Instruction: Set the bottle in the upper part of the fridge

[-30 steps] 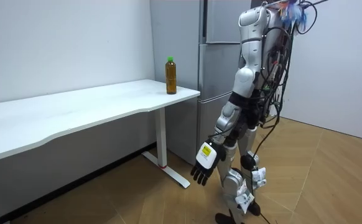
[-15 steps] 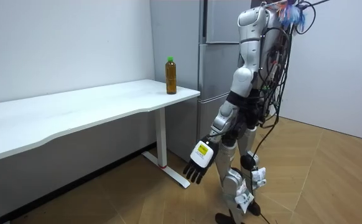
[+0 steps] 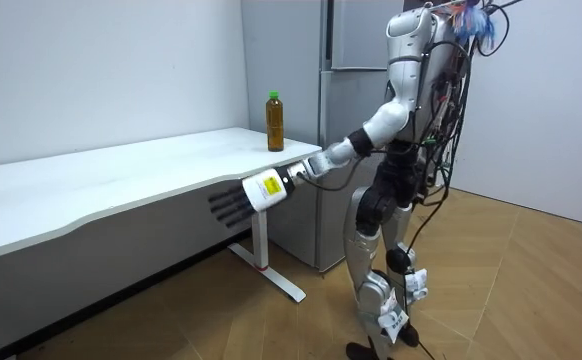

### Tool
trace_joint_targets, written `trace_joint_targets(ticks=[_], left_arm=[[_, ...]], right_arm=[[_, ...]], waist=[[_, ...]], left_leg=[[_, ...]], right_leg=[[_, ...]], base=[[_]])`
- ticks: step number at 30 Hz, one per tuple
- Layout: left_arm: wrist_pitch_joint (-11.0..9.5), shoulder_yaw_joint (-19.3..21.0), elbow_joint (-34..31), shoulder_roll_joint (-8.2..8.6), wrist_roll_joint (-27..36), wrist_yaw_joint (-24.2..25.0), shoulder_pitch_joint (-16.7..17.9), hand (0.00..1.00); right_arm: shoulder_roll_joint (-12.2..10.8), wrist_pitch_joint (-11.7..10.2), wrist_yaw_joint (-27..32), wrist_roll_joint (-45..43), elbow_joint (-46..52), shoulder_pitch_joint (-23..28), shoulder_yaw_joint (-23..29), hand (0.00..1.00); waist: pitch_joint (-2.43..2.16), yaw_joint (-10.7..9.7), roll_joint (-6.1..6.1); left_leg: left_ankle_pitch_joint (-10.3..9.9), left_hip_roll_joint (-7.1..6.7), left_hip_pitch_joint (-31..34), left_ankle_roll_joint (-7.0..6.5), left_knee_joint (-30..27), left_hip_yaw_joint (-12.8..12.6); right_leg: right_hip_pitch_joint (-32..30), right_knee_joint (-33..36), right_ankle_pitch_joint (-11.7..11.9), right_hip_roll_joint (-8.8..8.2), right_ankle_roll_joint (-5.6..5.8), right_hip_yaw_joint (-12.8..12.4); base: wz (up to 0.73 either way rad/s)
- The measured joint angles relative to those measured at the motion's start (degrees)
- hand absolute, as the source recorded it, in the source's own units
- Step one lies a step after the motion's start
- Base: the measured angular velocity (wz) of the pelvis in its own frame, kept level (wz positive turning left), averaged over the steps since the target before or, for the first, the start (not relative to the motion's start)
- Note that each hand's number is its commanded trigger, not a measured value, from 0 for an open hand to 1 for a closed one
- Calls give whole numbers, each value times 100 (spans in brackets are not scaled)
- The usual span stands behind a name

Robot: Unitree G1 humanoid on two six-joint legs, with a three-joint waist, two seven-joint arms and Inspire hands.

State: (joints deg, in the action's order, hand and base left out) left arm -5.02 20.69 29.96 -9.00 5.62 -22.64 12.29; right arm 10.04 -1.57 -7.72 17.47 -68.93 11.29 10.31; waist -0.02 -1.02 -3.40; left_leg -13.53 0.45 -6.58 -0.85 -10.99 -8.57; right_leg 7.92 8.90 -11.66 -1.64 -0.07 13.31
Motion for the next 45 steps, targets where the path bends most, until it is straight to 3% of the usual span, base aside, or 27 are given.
trace_joint_targets(ticks=[2,9,11,14,21,24,28,35,40,45], left_arm=[[11,-4,-908,-4,50,-187,4,0],[1,111,-3184,-155,58,-343,-186,0],[1,124,-3976,-155,58,-326,-197,0],[-30,123,-4611,-155,57,-291,-371,0],[-27,23,-5225,-150,398,115,-824,0],[5,-352,-5386,-139,720,501,-1015,0],[148,-710,-5408,-138,989,1220,-1276,0],[305,-1619,-5446,-129,1425,1975,-1822,0],[370,-1891,-5446,-114,1755,2335,-1959,0],[564,-2140,-5445,-101,2071,2609,-2015,0]], right_arm=[[-13,0,7,-6,9,12,-2,0],[-63,-31,74,-30,13,67,5,0],[-68,-31,91,-29,18,71,1,0],[-99,-33,158,-14,20,49,-2,0],[-127,-19,128,27,18,-45,-17,0],[-125,-21,68,26,8,-74,-54,0],[-131,-16,41,-21,5,-119,-68,0],[-135,-23,75,4,-115,-328,-243,0],[-140,-22,-4,7,-105,-358,-280,0],[-136,33,-53,8,-111,-387,-284,0]], waist=[[-15,57,18],[-11,127,32],[11,81,40],[57,22,62],[48,-181,24],[47,-211,26],[49,-386,30],[58,-669,47],[55,-813,49],[58,-859,62]], left_leg=[[2,5,-12,0,13,-2],[3,0,-43,0,13,-4],[3,-3,-52,0,9,0],[2,1,-10,0,-18,19],[2,-12,-3,-1,-28,59],[2,-16,-5,-2,-35,62],[3,-11,0,-2,-45,51],[3,-18,0,-2,-39,54],[4,-14,-5,-1,-31,49],[4,-8,-19,-1,-31,-57]], right_leg=[[-23,18,1,5,0,-16],[10,-19,2,12,0,-49],[30,-21,2,7,0,-40],[26,-14,2,11,0,-43],[19,-19,0,12,1,-54],[19,-13,-1,9,6,-59],[15,-21,-2,11,5,-75],[-10,-23,-1,8,6,-143],[-5,-8,1,13,4,-182],[-9,-7,4,12,4,-222]], base=[[0],[-1],[0],[1],[2],[0],[-1],[-6],[-4],[-4]])
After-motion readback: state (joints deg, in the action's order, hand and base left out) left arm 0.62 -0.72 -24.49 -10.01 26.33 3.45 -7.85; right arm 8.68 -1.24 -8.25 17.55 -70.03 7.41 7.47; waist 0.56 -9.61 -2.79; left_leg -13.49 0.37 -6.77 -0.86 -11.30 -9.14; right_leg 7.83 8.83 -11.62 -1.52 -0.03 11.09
